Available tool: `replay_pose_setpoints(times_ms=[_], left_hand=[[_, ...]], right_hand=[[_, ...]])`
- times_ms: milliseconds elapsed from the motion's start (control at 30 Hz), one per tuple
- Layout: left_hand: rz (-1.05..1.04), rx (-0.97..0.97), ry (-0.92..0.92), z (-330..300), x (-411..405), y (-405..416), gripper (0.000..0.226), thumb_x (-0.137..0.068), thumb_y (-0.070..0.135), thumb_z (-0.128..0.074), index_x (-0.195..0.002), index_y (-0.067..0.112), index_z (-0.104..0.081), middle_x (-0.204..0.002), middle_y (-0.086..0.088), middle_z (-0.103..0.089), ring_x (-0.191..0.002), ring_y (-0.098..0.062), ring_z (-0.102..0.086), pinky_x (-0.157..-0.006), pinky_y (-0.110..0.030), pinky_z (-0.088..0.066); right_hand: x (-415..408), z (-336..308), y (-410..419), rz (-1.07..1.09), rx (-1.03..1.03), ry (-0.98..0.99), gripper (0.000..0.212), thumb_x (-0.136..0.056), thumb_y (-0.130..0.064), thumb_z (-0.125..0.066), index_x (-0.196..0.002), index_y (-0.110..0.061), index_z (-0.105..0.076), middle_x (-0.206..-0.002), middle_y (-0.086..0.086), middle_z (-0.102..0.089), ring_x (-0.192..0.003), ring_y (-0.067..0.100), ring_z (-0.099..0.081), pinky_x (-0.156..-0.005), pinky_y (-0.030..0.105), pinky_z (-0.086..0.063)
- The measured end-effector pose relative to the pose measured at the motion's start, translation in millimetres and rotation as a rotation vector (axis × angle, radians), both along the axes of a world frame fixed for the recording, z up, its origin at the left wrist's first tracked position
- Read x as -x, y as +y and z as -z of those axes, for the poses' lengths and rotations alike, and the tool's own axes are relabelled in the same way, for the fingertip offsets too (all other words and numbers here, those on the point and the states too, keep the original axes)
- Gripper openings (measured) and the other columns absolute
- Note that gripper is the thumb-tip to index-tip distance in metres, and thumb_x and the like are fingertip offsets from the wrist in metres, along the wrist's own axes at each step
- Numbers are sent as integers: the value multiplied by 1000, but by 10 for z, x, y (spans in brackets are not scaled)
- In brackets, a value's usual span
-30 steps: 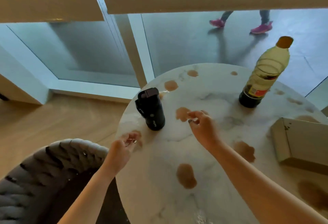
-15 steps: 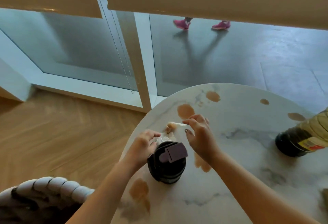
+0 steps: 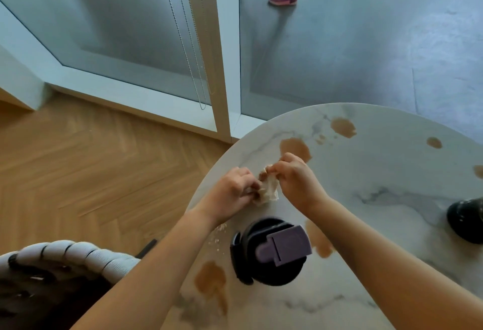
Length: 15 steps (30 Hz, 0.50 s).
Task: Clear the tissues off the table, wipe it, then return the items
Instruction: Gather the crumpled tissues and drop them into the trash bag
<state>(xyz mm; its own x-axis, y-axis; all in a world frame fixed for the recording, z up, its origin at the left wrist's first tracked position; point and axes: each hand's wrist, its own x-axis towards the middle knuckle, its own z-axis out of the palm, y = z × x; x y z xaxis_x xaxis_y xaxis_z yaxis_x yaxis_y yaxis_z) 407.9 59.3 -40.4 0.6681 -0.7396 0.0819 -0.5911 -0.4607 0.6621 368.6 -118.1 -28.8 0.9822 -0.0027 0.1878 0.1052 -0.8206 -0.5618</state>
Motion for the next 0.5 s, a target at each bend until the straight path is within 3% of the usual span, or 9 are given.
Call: replay_pose_setpoints(times_ms=[167,267,400,433,500], left_hand=[[-43,-5,-26,-130,83,79,15,-80,3,-67,-94,5,-66,-89,-7,-63,-85,-17,-56,-80,-33,-49],[43,-78,-41,-174,170,2,30,-79,8,-68,-108,6,-65,-102,-12,-61,-95,-22,-55,-88,-32,-45],[49,-191,15,-186,181,-178,10,-80,1,-61,-86,-4,-68,-84,-20,-57,-81,-31,-56,-76,-37,-46],[14,-182,-8,-180,111,-183,5,-78,-1,-62,-78,-2,-67,-77,-17,-58,-74,-29,-56,-73,-37,-48],[-122,-195,14,-167,-40,-154,18,-78,-4,-62,-67,10,-61,-68,0,-54,-71,-24,-57,-74,-34,-49]], right_hand=[[176,-155,-53,74,-38,-63,23,-70,20,-61,-77,0,-72,-66,15,-52,-62,27,-55,-64,25,-42],[305,-262,-126,104,-73,-108,23,-73,18,-59,-77,-1,-71,-71,17,-56,-68,35,-62,-67,37,-54],[505,-407,-213,131,-103,-161,26,-75,16,-56,-77,-4,-72,-77,10,-59,-71,33,-63,-70,44,-55],[545,-445,-226,132,-104,-169,28,-76,16,-56,-77,-5,-73,-78,8,-59,-71,32,-62,-72,43,-55],[573,-509,-244,133,-110,-180,30,-76,17,-55,-78,-6,-74,-78,10,-60,-72,30,-63,-74,42,-55]])
